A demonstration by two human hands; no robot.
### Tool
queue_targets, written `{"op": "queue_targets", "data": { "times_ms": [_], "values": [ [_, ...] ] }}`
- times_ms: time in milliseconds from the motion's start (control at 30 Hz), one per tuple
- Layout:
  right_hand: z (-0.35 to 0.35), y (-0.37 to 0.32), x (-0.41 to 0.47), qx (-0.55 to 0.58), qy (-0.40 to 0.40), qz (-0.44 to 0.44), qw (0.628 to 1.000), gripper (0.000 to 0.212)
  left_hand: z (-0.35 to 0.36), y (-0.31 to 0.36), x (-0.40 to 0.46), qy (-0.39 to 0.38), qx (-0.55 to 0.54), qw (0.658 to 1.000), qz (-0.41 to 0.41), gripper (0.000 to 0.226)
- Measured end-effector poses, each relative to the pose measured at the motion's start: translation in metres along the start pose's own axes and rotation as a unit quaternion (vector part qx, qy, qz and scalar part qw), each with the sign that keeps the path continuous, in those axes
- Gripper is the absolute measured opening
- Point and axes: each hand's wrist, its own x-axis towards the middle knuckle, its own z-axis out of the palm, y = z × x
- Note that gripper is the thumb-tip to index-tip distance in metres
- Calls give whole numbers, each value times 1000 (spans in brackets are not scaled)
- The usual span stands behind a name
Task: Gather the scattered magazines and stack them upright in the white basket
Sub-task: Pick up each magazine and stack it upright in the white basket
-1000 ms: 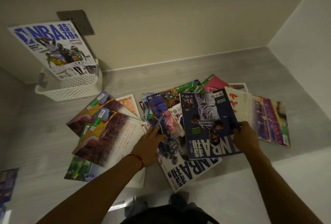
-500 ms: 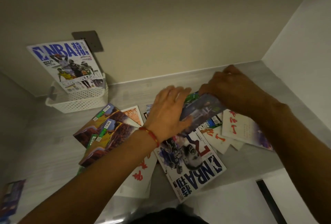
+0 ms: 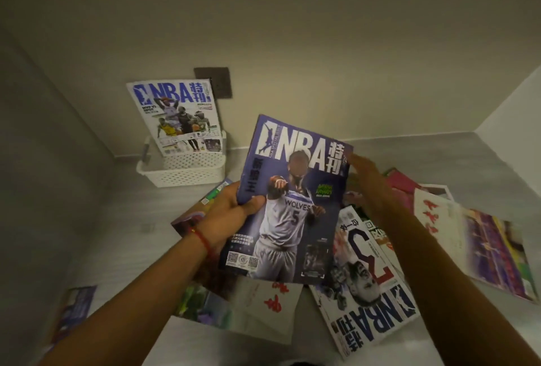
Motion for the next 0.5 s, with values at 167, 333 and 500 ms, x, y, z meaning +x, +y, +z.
{"op": "queue_targets", "data": {
  "times_ms": [167, 333, 500],
  "values": [
    [43, 16, 20, 16, -149, -46, 988, 29, -75, -9, 4, 41, -25, 998, -39, 26],
    [113, -23, 37, -196, -117, -194, 954, 14, -150, -4, 21, 87, 54, 995, 16, 35],
    [188, -80, 57, -339, -31, -373, 863, 19, -225, 21, 58, 172, 179, 964, 98, 22]
  ]
}}
